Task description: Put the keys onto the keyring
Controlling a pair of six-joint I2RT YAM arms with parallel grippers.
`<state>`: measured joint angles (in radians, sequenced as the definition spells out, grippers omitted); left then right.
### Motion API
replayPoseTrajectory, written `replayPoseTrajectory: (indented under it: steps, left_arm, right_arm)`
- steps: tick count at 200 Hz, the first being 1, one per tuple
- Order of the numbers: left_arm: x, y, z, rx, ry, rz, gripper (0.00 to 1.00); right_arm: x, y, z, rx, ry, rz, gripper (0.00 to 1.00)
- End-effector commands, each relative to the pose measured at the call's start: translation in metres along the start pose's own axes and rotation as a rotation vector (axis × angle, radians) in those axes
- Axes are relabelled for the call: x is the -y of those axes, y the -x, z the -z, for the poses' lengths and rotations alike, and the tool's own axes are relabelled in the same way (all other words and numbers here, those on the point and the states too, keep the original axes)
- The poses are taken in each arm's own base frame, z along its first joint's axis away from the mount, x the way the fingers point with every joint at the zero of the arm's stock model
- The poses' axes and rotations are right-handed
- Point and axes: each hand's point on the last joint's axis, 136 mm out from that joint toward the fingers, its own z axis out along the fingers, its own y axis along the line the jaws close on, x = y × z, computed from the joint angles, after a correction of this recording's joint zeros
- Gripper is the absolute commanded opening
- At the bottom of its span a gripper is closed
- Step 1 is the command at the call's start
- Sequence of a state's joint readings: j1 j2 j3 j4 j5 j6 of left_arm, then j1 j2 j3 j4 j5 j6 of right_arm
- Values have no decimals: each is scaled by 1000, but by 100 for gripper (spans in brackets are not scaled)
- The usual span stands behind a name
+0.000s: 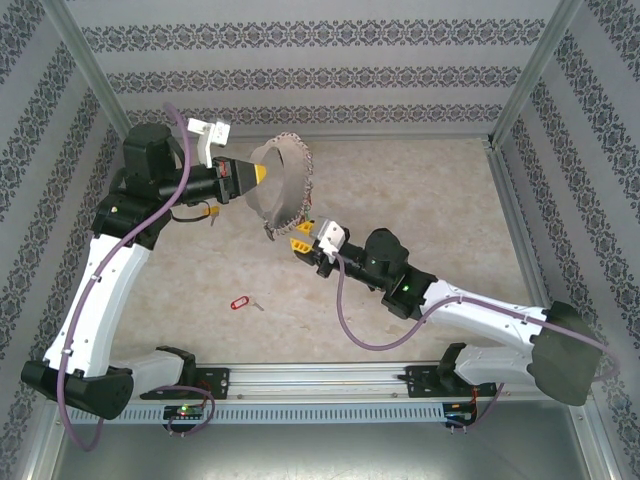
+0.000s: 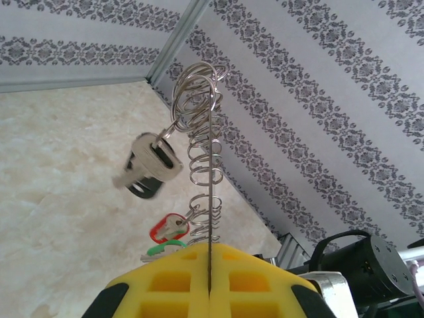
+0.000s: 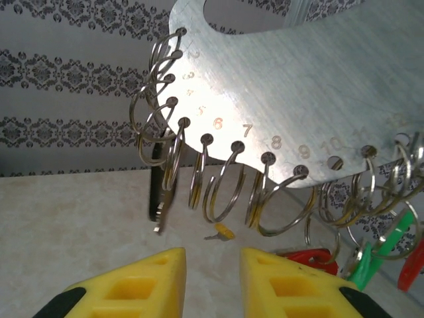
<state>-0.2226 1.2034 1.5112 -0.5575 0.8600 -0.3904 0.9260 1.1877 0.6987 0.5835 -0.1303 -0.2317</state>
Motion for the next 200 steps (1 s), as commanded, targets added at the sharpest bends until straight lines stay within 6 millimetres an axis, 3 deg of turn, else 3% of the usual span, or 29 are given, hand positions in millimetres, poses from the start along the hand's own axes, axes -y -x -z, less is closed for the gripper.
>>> replayPoseTrajectory:
  steps: [1, 64, 200]
  left_arm:
    - [19, 9, 2, 8, -68, -39, 0]
    - [15, 0, -3, -42, -86, -14, 0]
    - [21, 2, 0, -43, -99, -52, 0]
  right_arm:
    - [3, 15, 6, 52, -29, 19, 27]
    - [10, 23, 6, 70, -59, 26, 20]
    - [16, 16, 14, 48, -104, 39, 22]
